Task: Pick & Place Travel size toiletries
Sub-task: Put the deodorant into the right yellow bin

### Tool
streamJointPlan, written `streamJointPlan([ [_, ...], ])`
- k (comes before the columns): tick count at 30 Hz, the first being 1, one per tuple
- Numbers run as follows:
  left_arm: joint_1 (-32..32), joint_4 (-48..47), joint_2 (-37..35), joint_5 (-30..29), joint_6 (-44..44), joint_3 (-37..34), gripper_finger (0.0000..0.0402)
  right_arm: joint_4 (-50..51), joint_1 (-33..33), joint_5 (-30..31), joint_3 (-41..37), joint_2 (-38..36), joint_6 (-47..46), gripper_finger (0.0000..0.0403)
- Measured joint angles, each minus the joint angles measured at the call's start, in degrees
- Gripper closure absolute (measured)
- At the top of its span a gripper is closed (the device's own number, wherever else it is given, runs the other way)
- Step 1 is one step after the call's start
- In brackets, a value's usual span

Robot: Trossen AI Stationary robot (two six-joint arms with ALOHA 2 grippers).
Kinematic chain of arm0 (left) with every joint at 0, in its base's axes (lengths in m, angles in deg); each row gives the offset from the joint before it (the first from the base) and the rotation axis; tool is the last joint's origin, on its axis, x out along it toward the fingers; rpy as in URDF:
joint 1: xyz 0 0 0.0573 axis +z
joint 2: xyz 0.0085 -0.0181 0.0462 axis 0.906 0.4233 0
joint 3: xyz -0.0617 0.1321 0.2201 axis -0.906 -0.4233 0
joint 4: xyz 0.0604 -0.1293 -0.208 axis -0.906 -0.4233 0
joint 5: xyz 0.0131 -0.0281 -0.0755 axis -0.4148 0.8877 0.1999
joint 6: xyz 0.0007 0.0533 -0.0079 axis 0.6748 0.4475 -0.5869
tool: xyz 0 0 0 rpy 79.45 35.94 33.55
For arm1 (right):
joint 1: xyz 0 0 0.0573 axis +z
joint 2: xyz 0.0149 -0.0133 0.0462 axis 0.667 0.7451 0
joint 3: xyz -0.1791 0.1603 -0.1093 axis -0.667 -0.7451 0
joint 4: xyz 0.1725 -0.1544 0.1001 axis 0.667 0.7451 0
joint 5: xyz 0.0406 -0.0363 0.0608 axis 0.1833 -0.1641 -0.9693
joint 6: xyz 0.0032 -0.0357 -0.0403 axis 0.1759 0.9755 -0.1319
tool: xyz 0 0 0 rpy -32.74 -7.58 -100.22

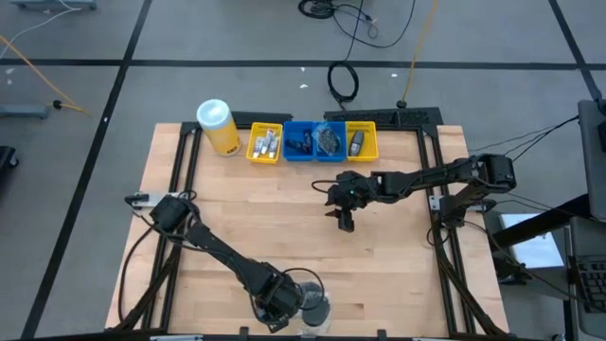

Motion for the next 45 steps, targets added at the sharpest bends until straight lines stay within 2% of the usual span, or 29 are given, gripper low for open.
streamJointPlan([
  [7, 0.7, -0.5, 0.7, -0.2, 4.5, 0.0, 0.0172, 0.1, 0.0, 0.0, 0.0, 0.0, 0.0, 0.0248],
  [12, 0.7, -1.2, 0.8, -1.2, 7.3, 0.0, 0.0208, 0.1, 0.0, 0.0, 0.0, 0.0, 0.0, 0.0248],
  [21, 1.5, -1.8, 0.8, -3.4, 9.1, -0.1, 0.0208, 0.1, 0.0, 0.0, 0.0, 0.0, 0.0, 0.0248],
  [27, 2.6, -6.6, -1.0, -6.2, 9.4, -0.2, 0.0208, 0.1, 0.0, 0.0, 0.0, 0.0, 0.0, 0.0248],
  [34, 4.5, -16.1, -6.4, -16.0, 9.0, -0.6, 0.0208, -0.6, 0.0, 0.0, 0.0, 0.0, 0.0, 0.0248],
  [40, 6.4, -21.2, -10.7, -22.9, 9.5, -0.5, 0.0208, -2.3, 0.0, 0.0, 0.0, 0.0, -0.5, 0.0248],
  [45, 8.3, -25.9, -13.6, -31.0, 11.0, -0.3, 0.0208, -4.3, 0.0, 0.0, 0.0, 0.0, -1.5, 0.0248],
])
